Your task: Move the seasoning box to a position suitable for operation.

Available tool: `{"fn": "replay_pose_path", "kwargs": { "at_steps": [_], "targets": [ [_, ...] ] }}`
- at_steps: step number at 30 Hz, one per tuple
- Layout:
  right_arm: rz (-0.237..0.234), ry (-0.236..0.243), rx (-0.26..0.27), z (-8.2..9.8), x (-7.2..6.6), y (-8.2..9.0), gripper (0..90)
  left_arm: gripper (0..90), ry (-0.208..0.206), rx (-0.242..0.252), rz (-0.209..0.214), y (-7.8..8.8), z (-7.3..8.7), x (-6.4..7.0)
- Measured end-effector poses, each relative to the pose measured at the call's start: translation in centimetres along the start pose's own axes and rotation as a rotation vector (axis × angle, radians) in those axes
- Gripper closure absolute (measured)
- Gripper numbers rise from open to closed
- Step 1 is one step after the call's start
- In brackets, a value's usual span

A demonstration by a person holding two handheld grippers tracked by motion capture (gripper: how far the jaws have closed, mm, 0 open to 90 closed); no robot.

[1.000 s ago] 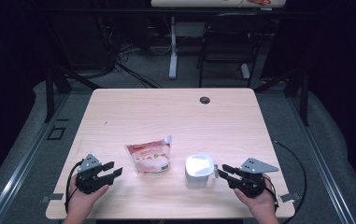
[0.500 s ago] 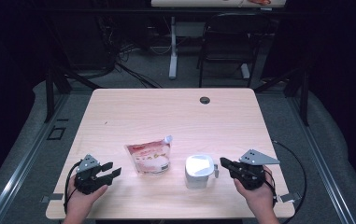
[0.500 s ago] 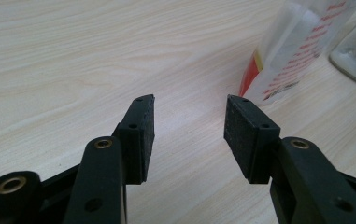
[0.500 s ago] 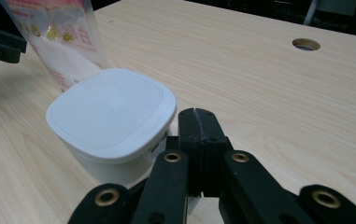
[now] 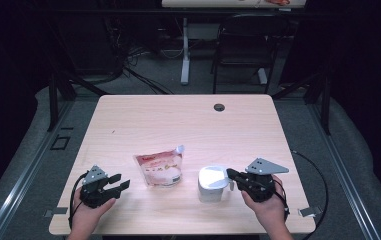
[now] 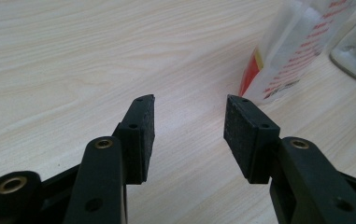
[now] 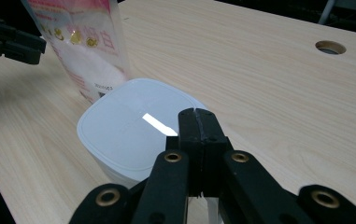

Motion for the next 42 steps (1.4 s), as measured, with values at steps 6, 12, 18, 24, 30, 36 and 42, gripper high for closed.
{"fn": "replay_pose_path", "kwargs": {
  "at_steps": [6, 12, 18, 24, 30, 36, 42],
  "targets": [
    [-0.001, 0.0, -0.009, 0.36, 0.09, -0.47, 90.0, 53.2, 0.0, 0.0, 0.0, -0.05, 0.01, -0.01],
    [-0.001, -0.003, -0.005, 0.38, 0.11, -0.62, 90.0, 53.2, -0.001, -0.001, -0.001, -0.03, 0.03, -0.05],
    [-0.004, -0.006, 0.001, 0.37, 0.16, -0.64, 90.0, 53.2, -0.001, 0.0, -0.001, -0.04, 0.02, -0.02],
    [-0.01, -0.015, 0.002, 0.46, 0.27, -0.59, 90.0, 53.2, -0.001, -0.001, 0.001, -0.02, 0.02, -0.03],
    [-0.019, -0.033, 0.013, 0.51, 0.4, -0.55, 90.0, 53.2, -0.001, 0.0, 0.001, -0.01, 0.02, -0.03],
    [-0.03, -0.053, 0.02, 0.58, 0.46, -0.51, 90.0, 53.2, -0.003, -0.001, 0.0, -0.02, 0.03, -0.03],
    [-0.04, -0.07, 0.023, 0.67, 0.54, -0.46, 90.0, 53.2, -0.004, -0.002, 0.0, -0.01, 0.04, -0.02]
  ]
}}
Point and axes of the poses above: each handheld gripper's, and its own axes: y roughly backward along the jaws, z roughly out of its underside, x roughly to its right, the point moved 9 cm from there along -y, roughly forward along the jaws, and after that the axes turned 5 degrees about -z, right-handed, at the moved point
